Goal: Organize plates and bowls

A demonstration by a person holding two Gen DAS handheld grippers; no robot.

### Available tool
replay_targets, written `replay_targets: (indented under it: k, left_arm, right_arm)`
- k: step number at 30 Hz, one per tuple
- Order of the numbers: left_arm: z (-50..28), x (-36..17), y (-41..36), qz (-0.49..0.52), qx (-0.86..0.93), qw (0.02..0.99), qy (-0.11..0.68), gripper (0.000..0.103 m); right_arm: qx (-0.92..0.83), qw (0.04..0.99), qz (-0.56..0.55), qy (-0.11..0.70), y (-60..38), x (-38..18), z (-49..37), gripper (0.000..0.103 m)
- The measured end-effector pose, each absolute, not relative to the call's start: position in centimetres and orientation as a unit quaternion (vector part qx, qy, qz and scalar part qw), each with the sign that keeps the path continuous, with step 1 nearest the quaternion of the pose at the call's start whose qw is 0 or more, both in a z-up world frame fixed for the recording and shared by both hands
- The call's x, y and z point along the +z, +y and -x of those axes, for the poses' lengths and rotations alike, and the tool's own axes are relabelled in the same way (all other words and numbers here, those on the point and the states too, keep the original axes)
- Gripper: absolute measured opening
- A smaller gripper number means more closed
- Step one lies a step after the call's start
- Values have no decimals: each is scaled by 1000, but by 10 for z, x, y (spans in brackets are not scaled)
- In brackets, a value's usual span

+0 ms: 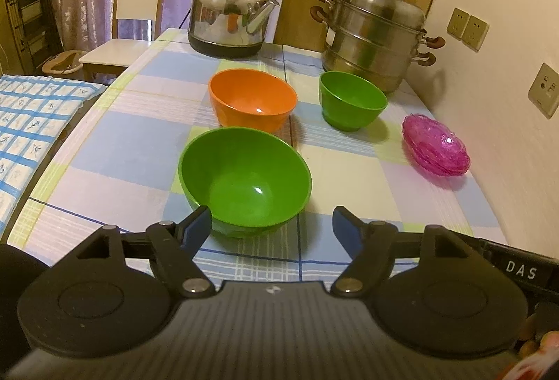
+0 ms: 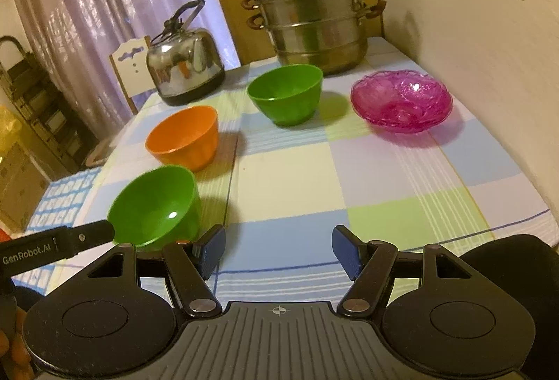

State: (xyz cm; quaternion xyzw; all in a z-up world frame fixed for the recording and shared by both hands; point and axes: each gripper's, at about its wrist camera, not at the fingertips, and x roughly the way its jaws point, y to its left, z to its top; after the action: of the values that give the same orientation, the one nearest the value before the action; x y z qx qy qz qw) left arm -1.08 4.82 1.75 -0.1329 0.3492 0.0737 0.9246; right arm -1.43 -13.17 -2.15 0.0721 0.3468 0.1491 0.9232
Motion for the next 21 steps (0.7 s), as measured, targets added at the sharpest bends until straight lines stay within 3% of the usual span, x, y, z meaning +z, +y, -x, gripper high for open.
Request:
replay_targets:
  k: [21]
  left_arm:
    - [9,25,58,113,73,928,348,79]
  right_arm:
    - [156,918,-72,358,-122,-18,6,68]
